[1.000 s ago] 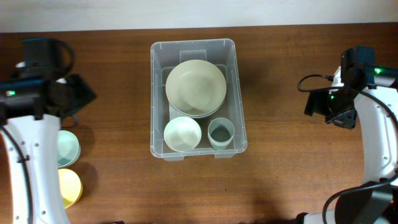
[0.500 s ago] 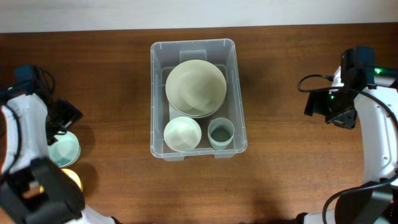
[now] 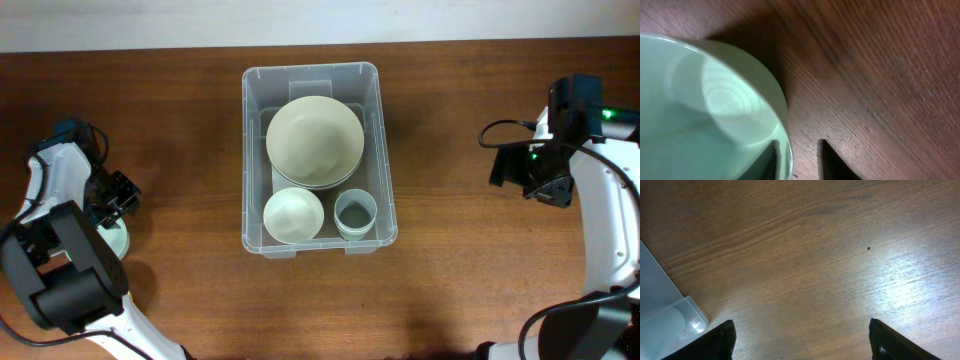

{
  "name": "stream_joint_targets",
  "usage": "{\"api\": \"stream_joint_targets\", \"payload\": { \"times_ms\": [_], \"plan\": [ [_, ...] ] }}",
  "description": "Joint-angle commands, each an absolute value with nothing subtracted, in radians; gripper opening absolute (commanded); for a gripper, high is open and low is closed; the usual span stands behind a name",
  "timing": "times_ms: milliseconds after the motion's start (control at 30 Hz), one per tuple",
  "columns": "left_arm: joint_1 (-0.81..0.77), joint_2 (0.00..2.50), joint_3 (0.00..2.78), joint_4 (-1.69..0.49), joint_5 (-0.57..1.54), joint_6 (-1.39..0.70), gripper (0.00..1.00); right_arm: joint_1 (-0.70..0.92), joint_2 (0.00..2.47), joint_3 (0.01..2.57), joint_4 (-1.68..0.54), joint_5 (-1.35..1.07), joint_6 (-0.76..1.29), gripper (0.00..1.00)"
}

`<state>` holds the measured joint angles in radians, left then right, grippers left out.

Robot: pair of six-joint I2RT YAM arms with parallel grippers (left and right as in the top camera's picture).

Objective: Pack container
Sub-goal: 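Return the left gripper and grasp the mint bowl rim, then lower the mint bowl into the bin onto the white bowl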

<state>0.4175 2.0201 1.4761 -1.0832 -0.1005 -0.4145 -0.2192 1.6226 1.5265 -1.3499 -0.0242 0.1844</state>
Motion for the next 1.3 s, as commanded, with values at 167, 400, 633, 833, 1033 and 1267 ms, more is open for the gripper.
{"api": "stream_joint_targets", "payload": {
  "times_ms": [167, 400, 633, 833, 1033, 1267],
  "plan": [
    [0.417, 2.031, 1.473, -1.061, -0.093, -0.409, 0.02, -0.216, 1.624, 1.525, -1.349, -0.015, 0.187, 0.81],
    [0.383, 2.028, 1.519, -1.075, -0.072, -0.393, 0.01, -0.216, 1.624, 1.525, -1.349, -0.014, 0.187, 0.81],
    [0.241, 1.932, 1.729, -1.224, -0.056, -0.352, 0.01, -0.216, 1.624, 1.525, -1.350, -0.014, 0.186, 0.81],
    [0.030, 1.795, 1.891, -1.353, -0.056, -0.342, 0.01, -0.216, 1.625, 1.525, -1.349, -0.014, 0.187, 0.81],
    [-0.221, 1.715, 1.897, -1.379, -0.056, -0.350, 0.01, -0.216, 1.624, 1.525, -1.350, -0.015, 0.187, 0.81],
    [-0.497, 1.731, 1.897, -1.403, -0.058, -0.366, 0.01, -0.216, 1.625, 1.525, -1.350, -0.015, 0.187, 0.81]
  ]
}}
